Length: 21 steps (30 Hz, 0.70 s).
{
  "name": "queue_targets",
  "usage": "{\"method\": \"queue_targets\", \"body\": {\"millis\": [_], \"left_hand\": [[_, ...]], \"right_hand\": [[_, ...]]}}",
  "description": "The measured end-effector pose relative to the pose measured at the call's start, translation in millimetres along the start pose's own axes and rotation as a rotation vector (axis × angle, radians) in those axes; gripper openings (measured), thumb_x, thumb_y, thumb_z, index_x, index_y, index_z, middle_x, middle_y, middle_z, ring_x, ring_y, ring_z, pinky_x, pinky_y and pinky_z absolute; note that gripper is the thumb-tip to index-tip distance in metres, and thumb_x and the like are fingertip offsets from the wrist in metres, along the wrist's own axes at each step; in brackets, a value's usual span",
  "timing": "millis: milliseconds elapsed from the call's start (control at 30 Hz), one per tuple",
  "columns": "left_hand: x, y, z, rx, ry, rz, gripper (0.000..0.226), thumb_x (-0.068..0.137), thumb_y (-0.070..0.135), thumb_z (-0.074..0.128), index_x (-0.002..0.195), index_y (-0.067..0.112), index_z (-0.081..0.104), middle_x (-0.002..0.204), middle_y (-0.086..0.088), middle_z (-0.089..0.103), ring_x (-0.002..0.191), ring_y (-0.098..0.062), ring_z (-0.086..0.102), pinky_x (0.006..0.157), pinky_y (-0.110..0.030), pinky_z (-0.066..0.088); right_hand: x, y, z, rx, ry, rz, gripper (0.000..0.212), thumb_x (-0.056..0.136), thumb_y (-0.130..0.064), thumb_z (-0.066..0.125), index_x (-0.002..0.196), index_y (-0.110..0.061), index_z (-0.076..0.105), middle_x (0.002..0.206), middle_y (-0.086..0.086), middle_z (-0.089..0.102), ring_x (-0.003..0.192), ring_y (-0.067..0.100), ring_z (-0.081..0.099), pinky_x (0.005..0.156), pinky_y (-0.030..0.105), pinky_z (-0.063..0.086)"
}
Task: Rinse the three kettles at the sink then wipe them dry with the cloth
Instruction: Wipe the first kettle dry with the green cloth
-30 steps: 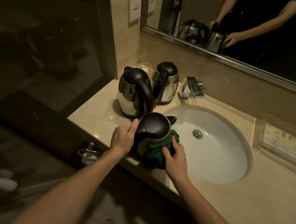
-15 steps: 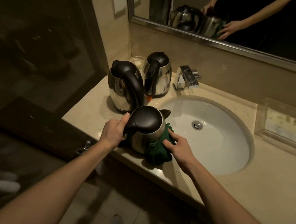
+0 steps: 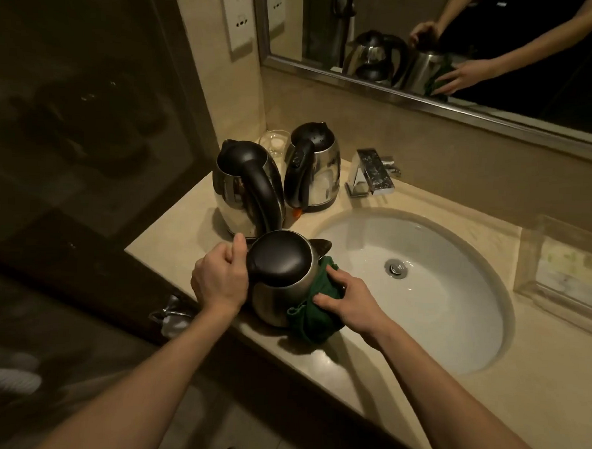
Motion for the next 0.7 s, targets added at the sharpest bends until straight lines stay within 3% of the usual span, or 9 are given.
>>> {"method": "queue_targets", "body": {"millis": [100, 167, 233, 367, 533, 633, 700], "left_hand": [[8.9, -4.4, 1.2, -0.010, -0.050, 0.062, 0.055, 0.091, 0.059, 0.033, 0.052, 0.021, 0.037, 0.049, 0.003, 0.036, 0.048, -0.013, 0.034, 0.049, -0.031, 0.024], [14.5, -8.0, 0.7, -0.036, -0.108, 0.115, 0.055, 0.086, 0.063, 0.031, 0.052, 0.020, 0.038, 0.048, 0.003, 0.035, 0.047, -0.014, 0.034, 0.051, -0.033, 0.024], [18.7, -9.5, 0.7, -0.068, -0.160, 0.154, 0.055, 0.085, 0.063, 0.031, 0.051, 0.020, 0.037, 0.048, 0.003, 0.033, 0.047, -0.016, 0.033, 0.052, -0.033, 0.025], [25.3, -11.4, 0.3, -0.107, -0.248, 0.185, 0.052, 0.083, 0.062, 0.034, 0.052, 0.020, 0.038, 0.050, 0.001, 0.034, 0.050, -0.018, 0.033, 0.055, -0.034, 0.026], [33.5, -12.9, 1.0, -0.124, -0.317, 0.189, 0.054, 0.083, 0.062, 0.036, 0.053, 0.018, 0.044, 0.052, -0.004, 0.040, 0.053, -0.023, 0.039, 0.056, -0.043, 0.033], [37.2, -13.0, 1.0, -0.125, -0.324, 0.203, 0.056, 0.085, 0.060, 0.037, 0.054, 0.014, 0.045, 0.052, -0.009, 0.041, 0.053, -0.025, 0.041, 0.057, -0.052, 0.038], [38.6, -13.7, 1.4, -0.118, -0.330, 0.209, 0.056, 0.086, 0.059, 0.037, 0.054, 0.013, 0.046, 0.052, -0.013, 0.043, 0.053, -0.028, 0.042, 0.057, -0.054, 0.039]], "right_hand": [[1.3, 8.5, -8.7, 0.050, -0.024, 0.062, 0.061, 0.077, -0.010, 0.077, 0.134, -0.013, 0.055, 0.117, 0.001, 0.064, 0.105, 0.015, 0.062, 0.095, 0.038, 0.052], [1.9, 10.4, -14.0, 0.048, -0.028, 0.036, 0.050, 0.073, -0.007, 0.079, 0.120, -0.013, 0.065, 0.110, 0.001, 0.068, 0.101, 0.017, 0.065, 0.091, 0.037, 0.054], [4.3, 9.9, -18.7, 0.019, -0.041, -0.025, 0.049, 0.068, -0.005, 0.081, 0.114, -0.013, 0.069, 0.115, 0.001, 0.065, 0.105, 0.017, 0.063, 0.094, 0.035, 0.052], [16.1, 8.7, -27.8, -0.053, -0.111, -0.092, 0.067, 0.062, -0.005, 0.085, 0.125, -0.014, 0.064, 0.137, -0.005, 0.049, 0.124, 0.015, 0.050, 0.107, 0.035, 0.041], [32.4, 8.9, -35.2, -0.199, -0.254, -0.109, 0.075, 0.064, -0.013, 0.086, 0.133, -0.019, 0.057, 0.146, -0.010, 0.036, 0.132, 0.007, 0.035, 0.111, 0.025, 0.030], [39.3, 19.1, -31.6, -0.192, -0.320, -0.068, 0.068, 0.063, -0.024, 0.085, 0.127, -0.021, 0.062, 0.148, -0.009, 0.038, 0.131, 0.016, 0.043, 0.109, 0.036, 0.039], [42.6, 22.6, -32.8, -0.143, -0.337, -0.050, 0.058, 0.065, -0.019, 0.085, 0.121, -0.018, 0.067, 0.144, -0.008, 0.042, 0.126, 0.020, 0.049, 0.104, 0.038, 0.046]]}}
Point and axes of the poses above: each hand's wrist, its own x-axis towards the middle knuckle, its own z-axis out of the palm, y = z × x, the point moved 1 cm from there along x, towards the middle knuckle
